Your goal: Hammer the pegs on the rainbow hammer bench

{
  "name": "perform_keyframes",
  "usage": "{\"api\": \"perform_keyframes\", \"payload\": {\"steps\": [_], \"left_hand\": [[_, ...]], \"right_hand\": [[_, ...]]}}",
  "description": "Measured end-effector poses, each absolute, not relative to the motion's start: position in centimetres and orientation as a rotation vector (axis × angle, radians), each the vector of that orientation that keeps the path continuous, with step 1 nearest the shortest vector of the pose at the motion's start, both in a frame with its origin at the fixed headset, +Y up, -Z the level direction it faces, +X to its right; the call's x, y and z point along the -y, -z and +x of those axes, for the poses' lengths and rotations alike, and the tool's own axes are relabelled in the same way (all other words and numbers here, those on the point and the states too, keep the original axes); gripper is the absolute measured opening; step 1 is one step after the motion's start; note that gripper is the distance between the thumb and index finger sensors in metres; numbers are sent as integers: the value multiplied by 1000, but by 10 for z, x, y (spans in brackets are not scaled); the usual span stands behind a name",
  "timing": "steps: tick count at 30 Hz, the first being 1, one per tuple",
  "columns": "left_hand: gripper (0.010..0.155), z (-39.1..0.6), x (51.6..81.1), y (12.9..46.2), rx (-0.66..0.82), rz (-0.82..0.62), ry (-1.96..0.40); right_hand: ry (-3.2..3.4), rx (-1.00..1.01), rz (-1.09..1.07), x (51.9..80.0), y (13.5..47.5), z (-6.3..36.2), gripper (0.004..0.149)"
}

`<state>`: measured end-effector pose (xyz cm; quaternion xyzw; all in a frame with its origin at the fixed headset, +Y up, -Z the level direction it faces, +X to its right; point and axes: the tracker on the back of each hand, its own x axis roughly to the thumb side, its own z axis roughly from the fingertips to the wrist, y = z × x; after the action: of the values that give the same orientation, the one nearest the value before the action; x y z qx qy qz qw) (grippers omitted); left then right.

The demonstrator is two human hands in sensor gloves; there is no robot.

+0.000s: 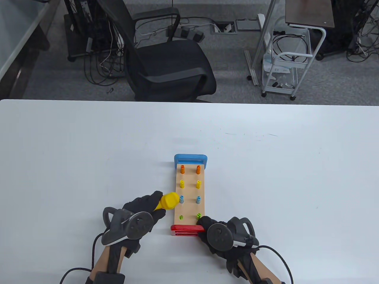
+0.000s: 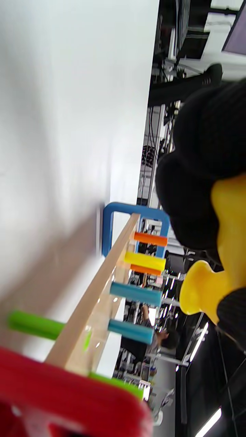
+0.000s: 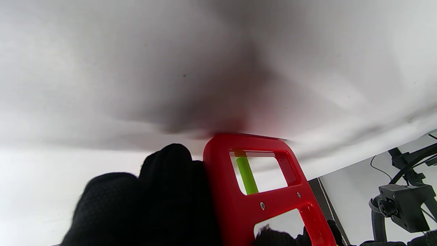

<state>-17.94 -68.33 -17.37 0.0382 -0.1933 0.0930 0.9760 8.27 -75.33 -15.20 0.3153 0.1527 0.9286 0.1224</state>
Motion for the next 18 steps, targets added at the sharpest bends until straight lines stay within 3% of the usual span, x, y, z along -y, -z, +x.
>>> {"api": "perform_keyframes", "payload": {"steps": [7, 18], "left_hand": [[66, -182, 689, 178, 371, 22, -302], [68, -154, 696, 175, 414, -6, -262]], "right_hand": [[-2713, -444, 918, 753, 152, 82, 51], [-2721, -439, 915, 753, 151, 82, 51]]}}
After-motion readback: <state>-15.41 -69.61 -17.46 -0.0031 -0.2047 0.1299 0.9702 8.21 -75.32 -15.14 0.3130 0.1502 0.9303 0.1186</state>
